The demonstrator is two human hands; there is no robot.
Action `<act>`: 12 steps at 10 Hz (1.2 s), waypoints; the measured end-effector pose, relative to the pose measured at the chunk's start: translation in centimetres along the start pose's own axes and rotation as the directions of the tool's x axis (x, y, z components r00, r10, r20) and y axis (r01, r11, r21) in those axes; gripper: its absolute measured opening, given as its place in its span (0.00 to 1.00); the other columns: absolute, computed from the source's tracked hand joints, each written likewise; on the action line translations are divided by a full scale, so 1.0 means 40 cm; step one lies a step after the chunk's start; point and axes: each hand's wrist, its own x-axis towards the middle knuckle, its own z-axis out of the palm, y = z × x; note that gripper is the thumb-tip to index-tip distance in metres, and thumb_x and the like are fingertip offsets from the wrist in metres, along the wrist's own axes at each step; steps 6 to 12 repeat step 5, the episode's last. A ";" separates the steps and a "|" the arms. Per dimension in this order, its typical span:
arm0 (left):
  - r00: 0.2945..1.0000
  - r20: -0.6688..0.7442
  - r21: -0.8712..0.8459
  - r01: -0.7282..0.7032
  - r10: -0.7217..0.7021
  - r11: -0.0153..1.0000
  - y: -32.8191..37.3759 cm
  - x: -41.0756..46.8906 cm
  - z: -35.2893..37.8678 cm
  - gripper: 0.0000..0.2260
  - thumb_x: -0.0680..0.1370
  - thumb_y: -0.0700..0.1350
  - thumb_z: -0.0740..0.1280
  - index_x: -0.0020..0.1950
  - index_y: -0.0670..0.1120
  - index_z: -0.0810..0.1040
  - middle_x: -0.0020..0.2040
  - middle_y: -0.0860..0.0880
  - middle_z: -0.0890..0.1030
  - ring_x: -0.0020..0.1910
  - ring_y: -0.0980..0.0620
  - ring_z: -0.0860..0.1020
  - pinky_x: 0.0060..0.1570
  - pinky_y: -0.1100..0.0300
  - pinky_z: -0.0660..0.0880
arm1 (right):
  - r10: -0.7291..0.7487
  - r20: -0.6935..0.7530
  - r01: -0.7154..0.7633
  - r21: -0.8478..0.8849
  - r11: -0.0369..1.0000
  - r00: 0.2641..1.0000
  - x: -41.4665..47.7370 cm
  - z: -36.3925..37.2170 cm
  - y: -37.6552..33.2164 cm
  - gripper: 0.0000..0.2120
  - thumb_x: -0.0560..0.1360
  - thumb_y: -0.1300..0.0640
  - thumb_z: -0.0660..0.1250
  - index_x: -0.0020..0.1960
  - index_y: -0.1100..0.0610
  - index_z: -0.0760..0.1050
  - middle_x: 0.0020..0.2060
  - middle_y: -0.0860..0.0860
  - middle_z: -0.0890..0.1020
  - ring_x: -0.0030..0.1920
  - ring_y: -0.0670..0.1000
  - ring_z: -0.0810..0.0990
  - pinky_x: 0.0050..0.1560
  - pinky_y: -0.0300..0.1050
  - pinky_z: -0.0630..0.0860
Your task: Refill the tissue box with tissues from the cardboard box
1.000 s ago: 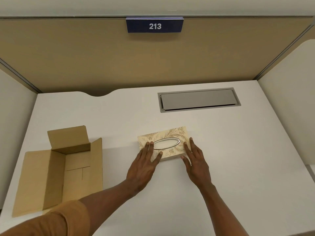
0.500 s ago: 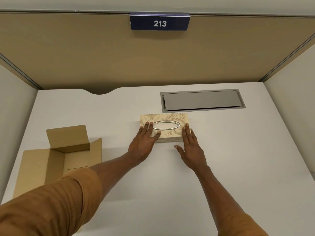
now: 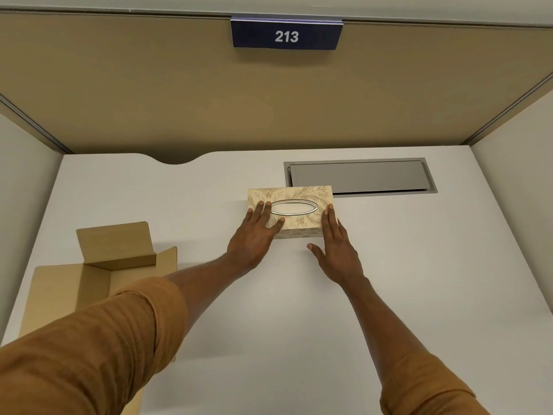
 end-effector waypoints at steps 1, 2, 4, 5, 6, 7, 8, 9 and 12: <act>1.000 0.003 -0.011 0.009 -0.009 1.000 0.002 -0.003 0.009 0.28 0.87 0.35 0.57 0.87 0.50 0.59 0.87 0.34 0.51 0.87 0.34 0.49 0.85 0.41 0.51 | -0.002 -0.002 0.002 0.003 1.000 1.000 -0.002 0.006 0.002 0.44 0.86 0.42 0.64 0.89 0.54 0.40 0.89 0.48 0.41 0.88 0.61 0.52 0.72 0.63 0.78; 1.000 0.014 -0.026 0.013 -0.013 1.000 0.002 0.001 0.001 0.31 0.85 0.34 0.62 0.87 0.50 0.59 0.87 0.35 0.51 0.88 0.34 0.49 0.85 0.41 0.52 | 0.001 0.011 -0.001 -0.016 1.000 1.000 -0.002 0.004 0.000 0.44 0.86 0.41 0.64 0.89 0.55 0.40 0.89 0.50 0.41 0.88 0.62 0.52 0.78 0.63 0.72; 0.995 -0.052 -0.086 0.075 -0.079 0.993 0.002 -0.044 -0.038 0.36 0.80 0.42 0.71 0.85 0.38 0.59 0.87 0.32 0.51 0.87 0.33 0.54 0.83 0.43 0.59 | 0.034 -0.060 -0.044 -0.170 0.985 0.998 -0.011 -0.008 -0.027 0.44 0.85 0.38 0.62 0.89 0.58 0.45 0.89 0.58 0.42 0.89 0.63 0.48 0.84 0.62 0.59; 0.976 -0.134 -0.098 0.158 -0.170 0.983 -0.006 -0.081 -0.049 0.39 0.80 0.45 0.73 0.84 0.34 0.58 0.86 0.30 0.51 0.86 0.32 0.55 0.82 0.42 0.62 | 0.025 -0.175 -0.051 -0.143 0.988 0.984 -0.012 -0.011 -0.064 0.43 0.84 0.41 0.66 0.88 0.61 0.50 0.88 0.62 0.45 0.89 0.64 0.48 0.84 0.62 0.59; 0.976 -0.134 -0.098 0.158 -0.170 0.983 -0.006 -0.081 -0.049 0.39 0.80 0.45 0.73 0.84 0.34 0.58 0.86 0.30 0.51 0.86 0.32 0.55 0.82 0.42 0.62 | 0.025 -0.175 -0.051 -0.143 0.988 0.984 -0.012 -0.011 -0.064 0.43 0.84 0.41 0.66 0.88 0.61 0.50 0.88 0.62 0.45 0.89 0.64 0.48 0.84 0.62 0.59; 0.976 -0.134 -0.098 0.158 -0.170 0.983 -0.006 -0.081 -0.049 0.39 0.80 0.45 0.73 0.84 0.34 0.58 0.86 0.30 0.51 0.86 0.32 0.55 0.82 0.42 0.62 | 0.025 -0.175 -0.051 -0.143 0.988 0.984 -0.012 -0.011 -0.064 0.43 0.84 0.41 0.66 0.88 0.61 0.50 0.88 0.62 0.45 0.89 0.64 0.48 0.84 0.62 0.59; 0.976 -0.134 -0.098 0.158 -0.170 0.983 -0.006 -0.081 -0.049 0.39 0.80 0.45 0.73 0.84 0.34 0.58 0.86 0.30 0.51 0.86 0.32 0.55 0.82 0.42 0.62 | 0.025 -0.175 -0.051 -0.143 0.988 0.984 -0.012 -0.011 -0.064 0.43 0.84 0.41 0.66 0.88 0.61 0.50 0.88 0.62 0.45 0.89 0.64 0.48 0.84 0.62 0.59; 0.976 -0.134 -0.098 0.158 -0.170 0.983 -0.006 -0.081 -0.049 0.39 0.80 0.45 0.73 0.84 0.34 0.58 0.86 0.30 0.51 0.86 0.32 0.55 0.82 0.42 0.62 | 0.025 -0.175 -0.051 -0.143 0.988 0.984 -0.012 -0.011 -0.064 0.43 0.84 0.41 0.66 0.88 0.61 0.50 0.88 0.62 0.45 0.89 0.64 0.48 0.84 0.62 0.59; 0.976 -0.134 -0.098 0.158 -0.170 0.983 -0.006 -0.081 -0.049 0.39 0.80 0.45 0.73 0.84 0.34 0.58 0.86 0.30 0.51 0.86 0.32 0.55 0.82 0.42 0.62 | 0.025 -0.175 -0.051 -0.143 0.988 0.984 -0.012 -0.011 -0.064 0.43 0.84 0.41 0.66 0.88 0.61 0.50 0.88 0.62 0.45 0.89 0.64 0.48 0.84 0.62 0.59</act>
